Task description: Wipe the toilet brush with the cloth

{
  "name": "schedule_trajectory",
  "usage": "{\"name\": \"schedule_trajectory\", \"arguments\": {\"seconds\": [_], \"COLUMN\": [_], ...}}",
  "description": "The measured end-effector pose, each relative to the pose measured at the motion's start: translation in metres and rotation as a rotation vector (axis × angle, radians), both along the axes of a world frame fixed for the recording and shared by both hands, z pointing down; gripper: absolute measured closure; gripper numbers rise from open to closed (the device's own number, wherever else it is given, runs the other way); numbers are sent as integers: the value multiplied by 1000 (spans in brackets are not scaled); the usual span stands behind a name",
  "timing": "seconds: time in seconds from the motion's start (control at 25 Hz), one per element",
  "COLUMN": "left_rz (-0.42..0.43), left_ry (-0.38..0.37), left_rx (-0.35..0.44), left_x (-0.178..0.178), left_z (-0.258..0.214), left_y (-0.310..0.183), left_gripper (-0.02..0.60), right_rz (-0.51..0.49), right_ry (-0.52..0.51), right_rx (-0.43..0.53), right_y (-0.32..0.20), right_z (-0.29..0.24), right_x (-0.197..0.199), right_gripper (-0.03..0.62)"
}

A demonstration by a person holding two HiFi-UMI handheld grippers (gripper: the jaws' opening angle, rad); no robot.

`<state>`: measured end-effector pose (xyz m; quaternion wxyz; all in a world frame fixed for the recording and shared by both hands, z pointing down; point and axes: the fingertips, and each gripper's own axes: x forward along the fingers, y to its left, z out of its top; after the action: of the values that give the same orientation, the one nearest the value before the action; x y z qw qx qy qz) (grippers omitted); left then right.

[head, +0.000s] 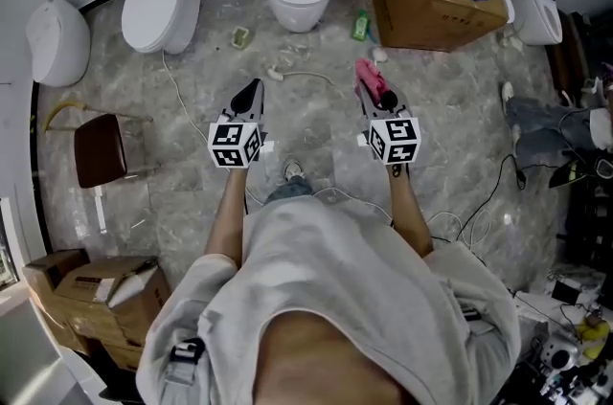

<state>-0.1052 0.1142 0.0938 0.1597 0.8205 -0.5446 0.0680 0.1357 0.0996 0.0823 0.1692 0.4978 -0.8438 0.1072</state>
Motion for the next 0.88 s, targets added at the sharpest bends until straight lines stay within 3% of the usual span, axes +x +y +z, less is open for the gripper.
{"name": "schedule_trajectory", "arguments": {"seconds": [0.44,0.88], "left_rz": [51,3], "left_ry": [14,-15], "left_rx": [-37,-128], "left_x": [-8,-22], "left_z": [21,56], "left_y": [-66,-130], "left_gripper": [560,560], "right_rz": [21,-8], "right_ry": [25,-21], "right_rx": [-51,-128], "right_y": [-54,-134], "right_z": [19,58], "right_x": [-17,-24], "right_gripper": [477,477]}}
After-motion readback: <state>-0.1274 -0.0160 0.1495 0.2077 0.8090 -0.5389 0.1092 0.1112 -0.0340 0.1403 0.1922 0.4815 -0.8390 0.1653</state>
